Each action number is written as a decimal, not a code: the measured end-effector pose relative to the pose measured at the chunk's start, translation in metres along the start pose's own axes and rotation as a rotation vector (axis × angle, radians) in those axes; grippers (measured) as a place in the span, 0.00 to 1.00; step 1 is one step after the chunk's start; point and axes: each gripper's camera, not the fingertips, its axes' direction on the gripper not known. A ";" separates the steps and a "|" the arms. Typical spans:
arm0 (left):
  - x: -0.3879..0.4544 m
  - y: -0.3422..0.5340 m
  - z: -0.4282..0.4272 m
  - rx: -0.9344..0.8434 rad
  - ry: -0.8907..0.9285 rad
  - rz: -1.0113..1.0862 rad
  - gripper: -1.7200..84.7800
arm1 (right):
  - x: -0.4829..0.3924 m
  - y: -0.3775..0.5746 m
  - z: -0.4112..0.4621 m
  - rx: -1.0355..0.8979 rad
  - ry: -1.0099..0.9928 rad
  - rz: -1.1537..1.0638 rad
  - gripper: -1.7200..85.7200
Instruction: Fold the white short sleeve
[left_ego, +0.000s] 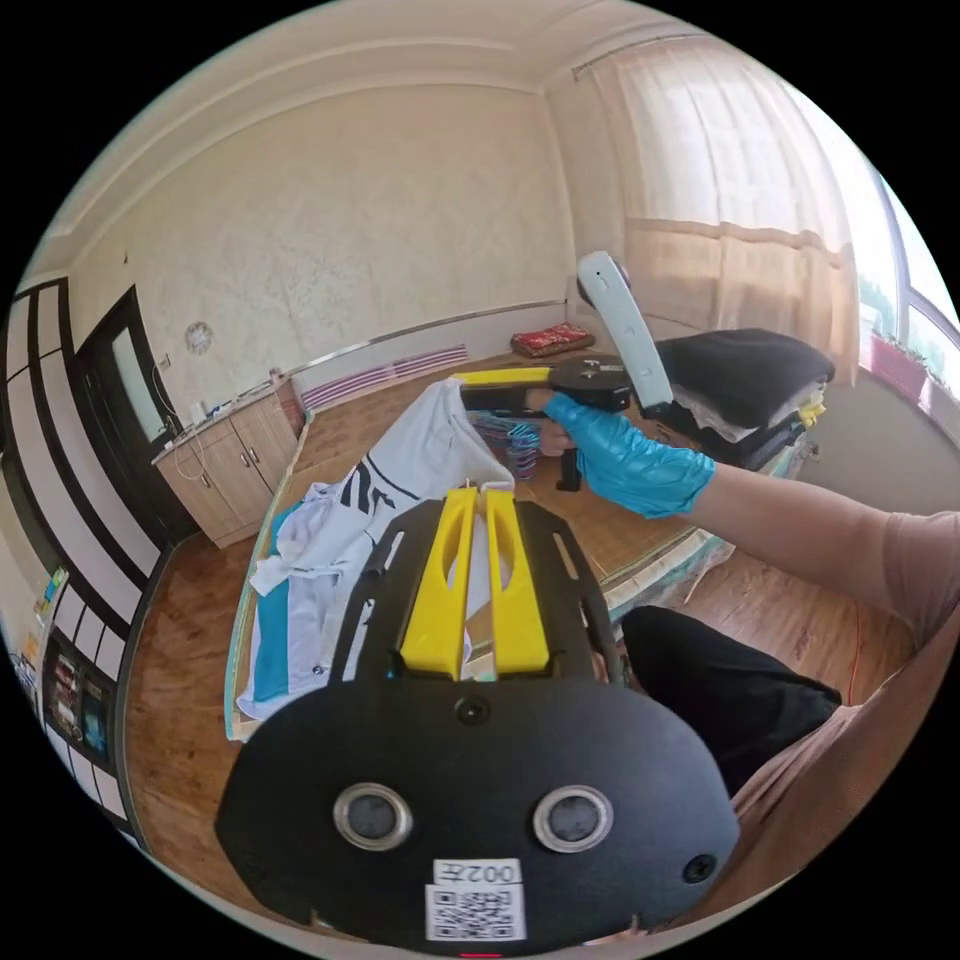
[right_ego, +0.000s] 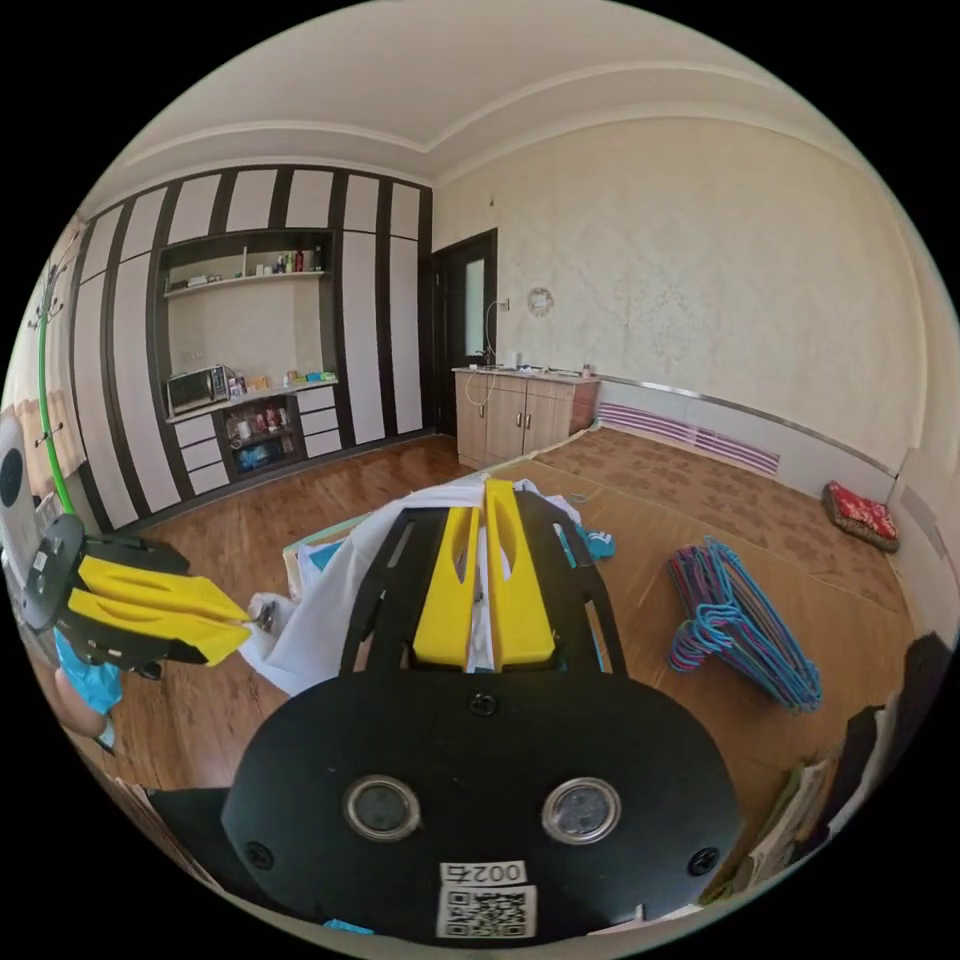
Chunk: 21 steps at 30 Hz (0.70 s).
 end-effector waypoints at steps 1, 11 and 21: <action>0.010 0.000 -0.009 0.009 0.008 0.004 0.01 | -0.002 0.004 -0.022 -0.003 0.012 -0.006 0.01; 0.092 0.014 -0.053 -0.006 0.169 0.099 0.01 | -0.011 0.073 -0.182 -0.072 0.101 0.023 0.01; 0.114 -0.003 -0.085 0.016 0.154 0.153 0.01 | -0.029 0.151 -0.309 -0.123 0.133 0.071 0.01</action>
